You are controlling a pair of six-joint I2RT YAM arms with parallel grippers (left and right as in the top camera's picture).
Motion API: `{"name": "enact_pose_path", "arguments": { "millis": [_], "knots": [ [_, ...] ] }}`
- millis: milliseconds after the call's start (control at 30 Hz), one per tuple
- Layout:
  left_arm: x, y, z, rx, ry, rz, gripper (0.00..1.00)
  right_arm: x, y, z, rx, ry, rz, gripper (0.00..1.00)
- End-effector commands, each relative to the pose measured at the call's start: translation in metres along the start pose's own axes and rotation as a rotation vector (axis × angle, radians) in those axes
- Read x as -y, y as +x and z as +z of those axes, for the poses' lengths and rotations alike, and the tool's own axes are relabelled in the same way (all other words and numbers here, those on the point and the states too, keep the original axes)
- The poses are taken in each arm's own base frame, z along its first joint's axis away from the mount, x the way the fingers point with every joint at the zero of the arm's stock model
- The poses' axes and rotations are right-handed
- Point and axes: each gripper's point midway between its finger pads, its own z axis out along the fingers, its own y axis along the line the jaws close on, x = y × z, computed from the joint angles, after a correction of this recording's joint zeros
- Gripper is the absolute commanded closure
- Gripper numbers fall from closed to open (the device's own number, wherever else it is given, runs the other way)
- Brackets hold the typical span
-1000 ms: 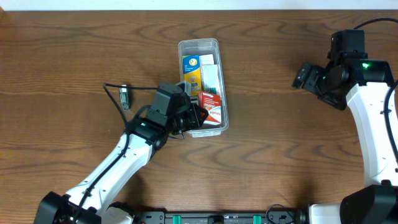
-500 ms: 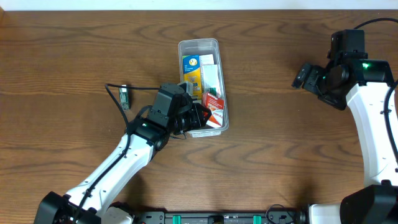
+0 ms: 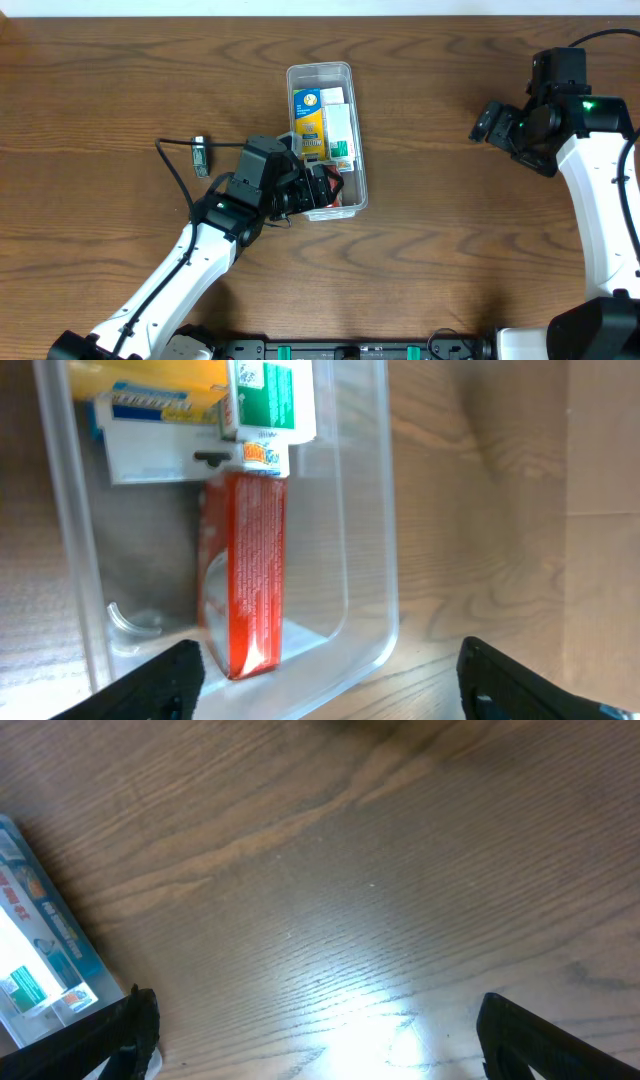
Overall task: Pack container
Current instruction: 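Lower red box into the container and open left gripper, then withdraw left gripper to the dark green box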
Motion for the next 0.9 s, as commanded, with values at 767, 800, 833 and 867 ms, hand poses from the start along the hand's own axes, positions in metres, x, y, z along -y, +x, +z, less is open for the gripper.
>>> {"name": "enact_pose_path", "arguments": {
  "millis": [767, 800, 833, 867],
  "knots": [
    [0.002, -0.011, -0.020, 0.053, -0.002, 0.134, 0.94, 0.001, -0.002, -0.003, 0.010, -0.003, 0.013, 0.01],
    [0.001, -0.011, -0.019, 0.053, -0.008, 0.144, 0.94, 0.001, -0.002, -0.003, 0.010, -0.003, 0.013, 0.01],
    [0.000, -0.011, -0.019, 0.053, -0.010, 0.155, 0.94, 0.001, -0.002, -0.003, 0.010, -0.003, 0.013, 0.01],
    [0.000, -0.011, -0.019, 0.052, -0.011, 0.175, 0.94, 0.001, -0.002, -0.003, 0.010, -0.003, 0.013, 0.01]
  ]
}}
